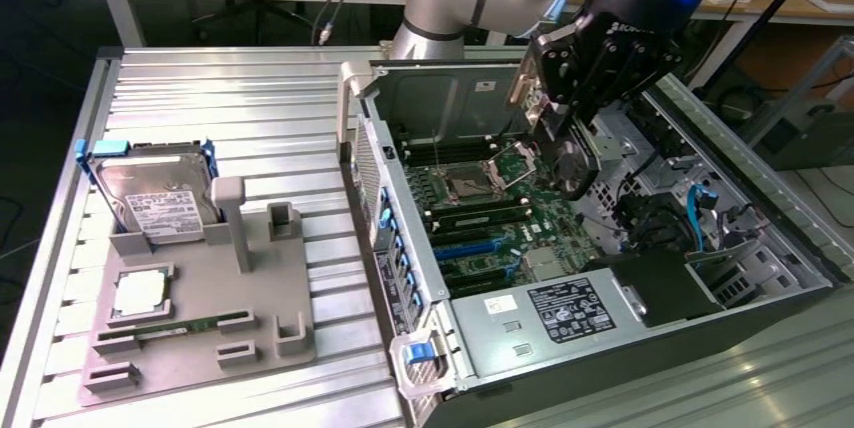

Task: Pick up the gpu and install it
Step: 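Insert the gpu into the slot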

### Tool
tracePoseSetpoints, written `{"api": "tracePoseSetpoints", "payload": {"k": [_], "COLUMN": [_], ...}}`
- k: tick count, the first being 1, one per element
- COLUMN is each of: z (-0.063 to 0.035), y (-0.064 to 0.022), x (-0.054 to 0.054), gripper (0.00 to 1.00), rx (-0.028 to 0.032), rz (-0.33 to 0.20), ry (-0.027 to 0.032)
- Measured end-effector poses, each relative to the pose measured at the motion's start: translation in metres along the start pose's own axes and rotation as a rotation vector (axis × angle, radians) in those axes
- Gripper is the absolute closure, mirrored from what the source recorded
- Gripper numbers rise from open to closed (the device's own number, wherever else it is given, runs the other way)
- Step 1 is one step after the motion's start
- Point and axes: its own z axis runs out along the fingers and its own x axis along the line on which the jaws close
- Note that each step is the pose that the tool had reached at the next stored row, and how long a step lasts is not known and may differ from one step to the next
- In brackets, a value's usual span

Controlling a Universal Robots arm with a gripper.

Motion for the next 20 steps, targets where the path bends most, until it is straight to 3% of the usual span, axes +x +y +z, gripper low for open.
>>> {"api": "tracePoseSetpoints", "payload": {"k": [20], "z": [0.0], "y": [0.0001], "x": [0.0], "gripper": [0.73], "rx": [-0.0001], "rz": [-0.011], "ry": [0.0004]}}
